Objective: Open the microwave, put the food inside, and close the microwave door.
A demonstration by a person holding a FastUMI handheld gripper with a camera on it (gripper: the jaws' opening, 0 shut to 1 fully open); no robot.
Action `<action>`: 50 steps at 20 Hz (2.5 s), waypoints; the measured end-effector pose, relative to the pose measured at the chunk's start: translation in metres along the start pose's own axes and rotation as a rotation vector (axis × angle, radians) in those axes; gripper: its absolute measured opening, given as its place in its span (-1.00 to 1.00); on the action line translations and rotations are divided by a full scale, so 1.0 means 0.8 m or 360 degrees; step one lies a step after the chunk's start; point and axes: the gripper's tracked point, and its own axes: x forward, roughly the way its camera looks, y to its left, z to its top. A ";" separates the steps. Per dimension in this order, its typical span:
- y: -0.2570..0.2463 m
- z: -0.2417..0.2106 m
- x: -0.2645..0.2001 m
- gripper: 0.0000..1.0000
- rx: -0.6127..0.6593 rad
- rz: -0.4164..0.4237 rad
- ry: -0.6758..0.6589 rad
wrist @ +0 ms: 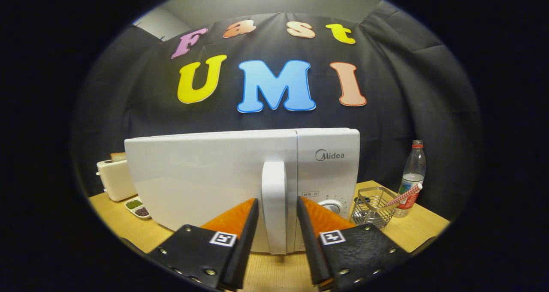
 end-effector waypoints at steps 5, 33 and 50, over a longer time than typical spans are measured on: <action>0.004 0.004 -0.013 -0.59 0.0043 -0.0029 0.0028; 0.210 -0.030 -0.297 -0.74 0.0017 0.0483 -0.0065; 0.350 -0.022 -0.424 -0.75 -0.0128 0.0758 -0.0152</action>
